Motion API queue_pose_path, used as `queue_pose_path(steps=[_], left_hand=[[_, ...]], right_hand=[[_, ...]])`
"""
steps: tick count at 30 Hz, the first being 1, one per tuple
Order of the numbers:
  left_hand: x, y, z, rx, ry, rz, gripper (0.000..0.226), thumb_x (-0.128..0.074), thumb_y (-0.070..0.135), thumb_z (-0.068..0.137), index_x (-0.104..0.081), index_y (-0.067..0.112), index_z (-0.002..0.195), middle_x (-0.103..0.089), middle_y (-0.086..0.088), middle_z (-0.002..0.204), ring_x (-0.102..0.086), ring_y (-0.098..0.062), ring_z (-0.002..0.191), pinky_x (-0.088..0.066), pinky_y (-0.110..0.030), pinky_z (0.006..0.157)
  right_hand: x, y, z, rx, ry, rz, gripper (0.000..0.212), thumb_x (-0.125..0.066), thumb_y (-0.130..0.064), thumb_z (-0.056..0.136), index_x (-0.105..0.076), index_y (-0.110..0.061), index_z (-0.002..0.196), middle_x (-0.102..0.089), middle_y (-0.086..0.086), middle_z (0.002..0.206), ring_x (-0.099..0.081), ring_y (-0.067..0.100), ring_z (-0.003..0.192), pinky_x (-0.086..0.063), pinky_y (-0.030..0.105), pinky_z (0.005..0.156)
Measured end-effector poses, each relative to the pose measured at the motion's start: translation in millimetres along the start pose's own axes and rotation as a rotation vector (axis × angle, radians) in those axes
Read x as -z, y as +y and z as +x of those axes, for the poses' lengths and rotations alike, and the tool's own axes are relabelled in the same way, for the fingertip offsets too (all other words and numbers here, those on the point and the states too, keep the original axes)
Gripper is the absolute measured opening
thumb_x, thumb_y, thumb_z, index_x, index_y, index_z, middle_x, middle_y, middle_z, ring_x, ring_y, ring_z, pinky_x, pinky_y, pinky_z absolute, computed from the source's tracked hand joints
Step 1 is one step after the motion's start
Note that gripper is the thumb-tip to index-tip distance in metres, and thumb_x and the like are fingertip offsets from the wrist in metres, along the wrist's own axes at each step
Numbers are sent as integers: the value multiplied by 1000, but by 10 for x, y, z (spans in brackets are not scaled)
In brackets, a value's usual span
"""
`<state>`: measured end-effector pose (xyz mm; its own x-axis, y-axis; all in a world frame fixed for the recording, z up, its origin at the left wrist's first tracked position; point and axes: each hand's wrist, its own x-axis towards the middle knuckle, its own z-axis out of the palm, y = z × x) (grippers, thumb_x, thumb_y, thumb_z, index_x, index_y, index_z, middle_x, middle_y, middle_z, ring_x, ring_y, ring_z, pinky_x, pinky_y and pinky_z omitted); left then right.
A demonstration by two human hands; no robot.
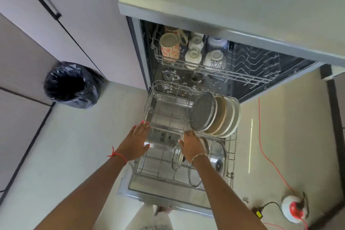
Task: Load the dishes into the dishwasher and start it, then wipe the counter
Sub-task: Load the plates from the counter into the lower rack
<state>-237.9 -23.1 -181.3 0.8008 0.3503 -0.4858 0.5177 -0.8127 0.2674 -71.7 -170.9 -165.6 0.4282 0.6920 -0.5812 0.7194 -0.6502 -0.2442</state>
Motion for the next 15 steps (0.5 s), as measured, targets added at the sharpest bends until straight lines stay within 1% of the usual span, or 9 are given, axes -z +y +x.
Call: queue_pose_path(steps=[2, 5, 6, 9, 11, 13, 15], left_hand=[[80, 42, -68, -2, 31, -19, 68, -36, 33, 100, 0, 5, 149, 9, -10, 157, 15, -22, 143, 13, -28, 110], [267, 167, -274, 26, 78, -25, 68, -38, 33, 99, -2, 5, 149, 6, -10, 158, 12, -23, 145, 13, -28, 109], [333, 192, -339, 32, 88, -29, 68, -39, 33, 98, -3, 6, 149, 5, -10, 158, 10, -23, 145, 12, -29, 111], [541, 283, -553, 56, 114, -18, 67, -39, 33, 99, -5, 5, 149, 4, -10, 158, 9, -24, 145, 7, -33, 116], [671, 299, -696, 72, 132, 6, 67, -38, 33, 99, -4, 5, 150, 5, -10, 158, 9, -24, 145, 11, -32, 114], [775, 267, -813, 77, 157, 22, 66, -37, 35, 99, -4, 6, 149, 5, -11, 157, 9, -25, 145, 16, -31, 109], [862, 203, -912, 90, 197, 31, 67, -30, 42, 97, -7, 6, 149, 1, -12, 157, 7, -27, 145, 14, -35, 111]], right_hand=[[41, -84, -103, 41, 9, -4, 45, -32, -27, 100, -34, -1, 137, -35, 16, 142, -33, 27, 133, -31, 34, 111], [179, -216, -289, 83, 7, -20, 49, -30, -29, 101, -28, -1, 141, -25, 16, 150, -17, 27, 142, -19, 36, 117], [222, -268, -343, 95, 11, -29, 50, -29, -30, 101, -27, -1, 142, -24, 15, 150, -15, 26, 143, -17, 36, 117], [368, -420, -486, 134, 38, -49, 50, -29, -32, 101, -27, -2, 142, -24, 14, 151, -15, 25, 143, -16, 36, 117], [507, -560, -576, 163, 42, -46, 51, -29, -32, 101, -25, -2, 143, -21, 15, 153, -12, 25, 144, -15, 37, 118], [634, -704, -643, 192, 54, -48, 52, -29, -32, 101, -24, -1, 143, -18, 15, 154, -10, 25, 144, -14, 38, 118], [743, -854, -699, 229, 74, -54, 53, -28, -31, 101, -22, -1, 144, -16, 15, 154, -9, 25, 145, -13, 38, 118]])
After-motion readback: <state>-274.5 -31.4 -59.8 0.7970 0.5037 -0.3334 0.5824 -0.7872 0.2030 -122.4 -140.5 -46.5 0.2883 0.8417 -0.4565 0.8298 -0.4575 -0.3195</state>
